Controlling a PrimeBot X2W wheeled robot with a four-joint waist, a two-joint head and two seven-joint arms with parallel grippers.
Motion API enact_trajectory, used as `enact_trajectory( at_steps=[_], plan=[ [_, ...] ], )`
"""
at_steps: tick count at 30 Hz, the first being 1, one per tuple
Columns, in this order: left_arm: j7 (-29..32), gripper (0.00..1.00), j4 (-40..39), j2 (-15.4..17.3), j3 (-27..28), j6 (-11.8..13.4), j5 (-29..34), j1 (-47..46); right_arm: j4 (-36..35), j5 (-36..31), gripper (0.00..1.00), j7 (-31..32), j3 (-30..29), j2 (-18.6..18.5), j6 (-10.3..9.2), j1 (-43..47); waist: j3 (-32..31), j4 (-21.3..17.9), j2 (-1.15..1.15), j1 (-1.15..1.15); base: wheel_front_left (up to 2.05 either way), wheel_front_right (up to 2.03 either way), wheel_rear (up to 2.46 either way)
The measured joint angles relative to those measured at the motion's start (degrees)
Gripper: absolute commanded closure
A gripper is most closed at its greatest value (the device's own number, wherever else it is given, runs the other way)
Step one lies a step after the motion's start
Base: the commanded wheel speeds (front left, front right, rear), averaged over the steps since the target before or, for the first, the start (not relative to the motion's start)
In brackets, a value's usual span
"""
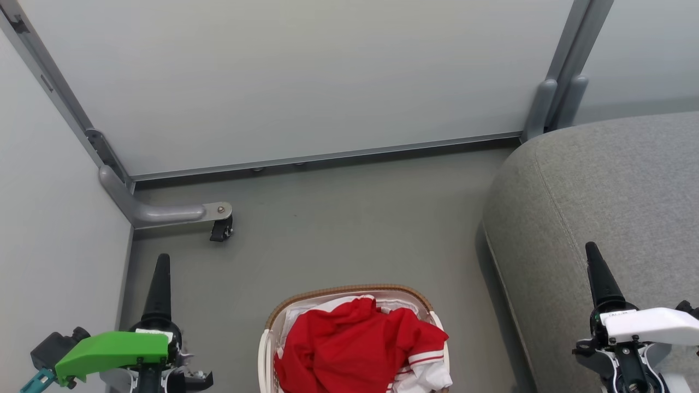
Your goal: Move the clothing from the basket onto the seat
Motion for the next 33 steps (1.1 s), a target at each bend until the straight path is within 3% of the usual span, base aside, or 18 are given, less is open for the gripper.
enact_trajectory(
  at_steps=[16, 33],
  plan=[
    [-3.34, 0.0, -4.0, 0.03, -1.69, 0.53, 17.34, 0.0, -5.06, -18.84, 0.0, -3.24, 1.43, -0.25, 0.0, 0.82, 0.19, 0.3, 0.0, 0.0, 0.0, 0.0, 0.0],
    [-6.39, 0.0, -4.31, 0.07, -2.97, 1.86, 34.05, 1.98, -4.48, -35.91, 0.0, -6.34, 4.37, -0.42, 0.0, 2.66, 0.21, 0.53, 0.0, 0.0, 0.0, 0.0, 0.0]
  ],
)
